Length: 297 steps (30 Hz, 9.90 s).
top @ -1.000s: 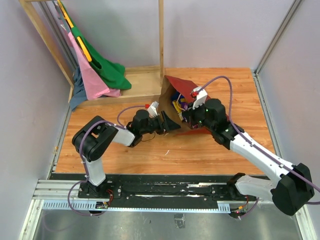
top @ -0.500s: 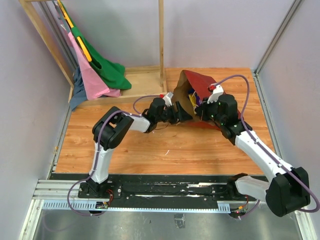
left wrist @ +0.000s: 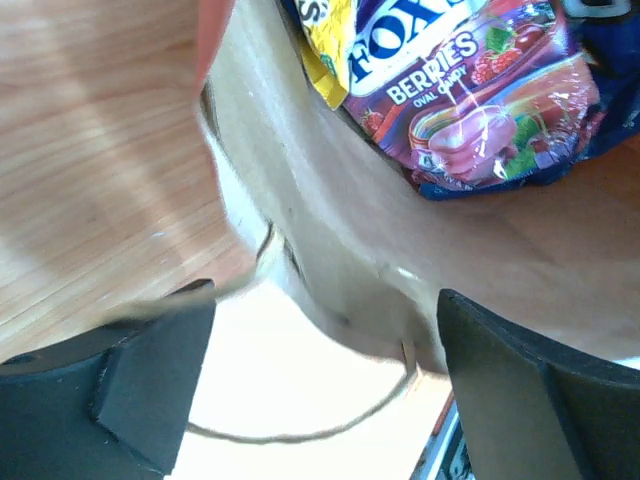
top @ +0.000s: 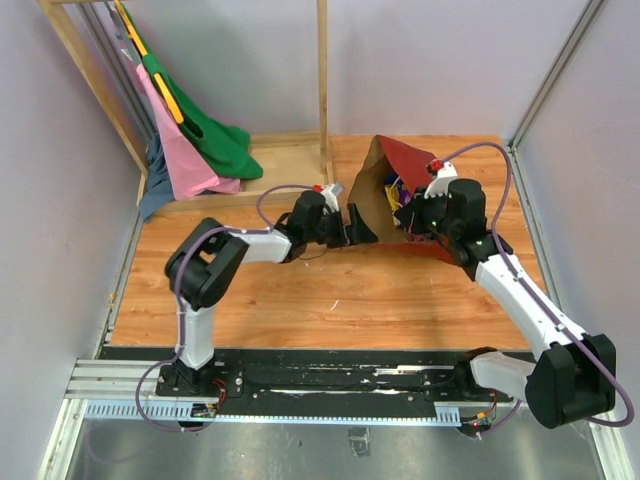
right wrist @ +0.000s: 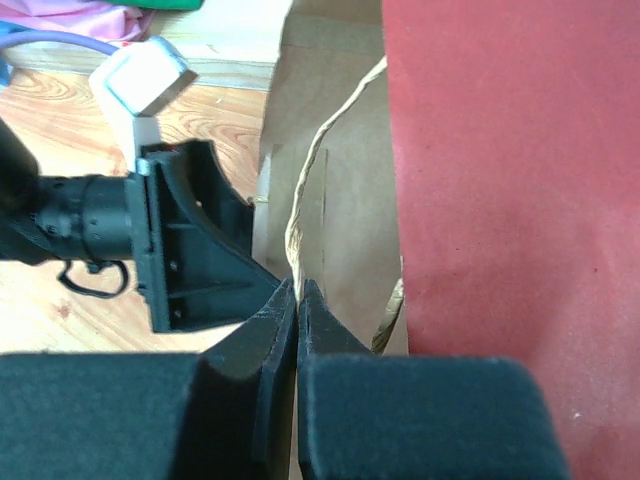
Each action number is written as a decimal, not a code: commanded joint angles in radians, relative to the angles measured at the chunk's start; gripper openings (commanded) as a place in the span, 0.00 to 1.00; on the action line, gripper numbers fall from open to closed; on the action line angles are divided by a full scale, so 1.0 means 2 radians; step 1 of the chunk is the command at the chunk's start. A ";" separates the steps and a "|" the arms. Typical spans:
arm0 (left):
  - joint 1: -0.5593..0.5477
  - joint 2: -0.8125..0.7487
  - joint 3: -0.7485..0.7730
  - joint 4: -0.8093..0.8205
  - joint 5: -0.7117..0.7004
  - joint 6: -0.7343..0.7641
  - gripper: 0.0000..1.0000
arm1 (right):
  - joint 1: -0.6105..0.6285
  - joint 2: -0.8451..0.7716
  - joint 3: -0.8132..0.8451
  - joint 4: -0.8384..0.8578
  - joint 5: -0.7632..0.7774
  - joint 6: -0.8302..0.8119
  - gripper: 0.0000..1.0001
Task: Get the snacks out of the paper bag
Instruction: Adjust the paper bag at the center of the board, then take out the snack from the paper bag, then place the snack at the center of the board.
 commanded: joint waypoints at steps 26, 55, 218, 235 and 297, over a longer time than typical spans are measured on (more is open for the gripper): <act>0.089 -0.192 -0.156 0.038 0.008 0.014 0.94 | 0.182 0.029 0.171 -0.091 0.051 -0.061 0.01; -0.028 0.002 -0.099 0.140 -0.060 -0.075 0.74 | 0.138 -0.006 0.092 -0.074 0.085 -0.046 0.01; 0.464 -0.173 -0.127 -0.288 -0.349 -0.161 0.00 | 0.091 -0.015 0.042 -0.037 0.011 -0.041 0.01; 0.464 -0.306 -0.159 -0.299 -0.350 -0.136 0.01 | 0.092 -0.016 0.041 -0.038 0.001 -0.039 0.01; 0.469 -0.101 -0.064 -0.341 -0.325 -0.285 0.01 | 0.092 -0.011 0.046 -0.050 0.016 -0.051 0.01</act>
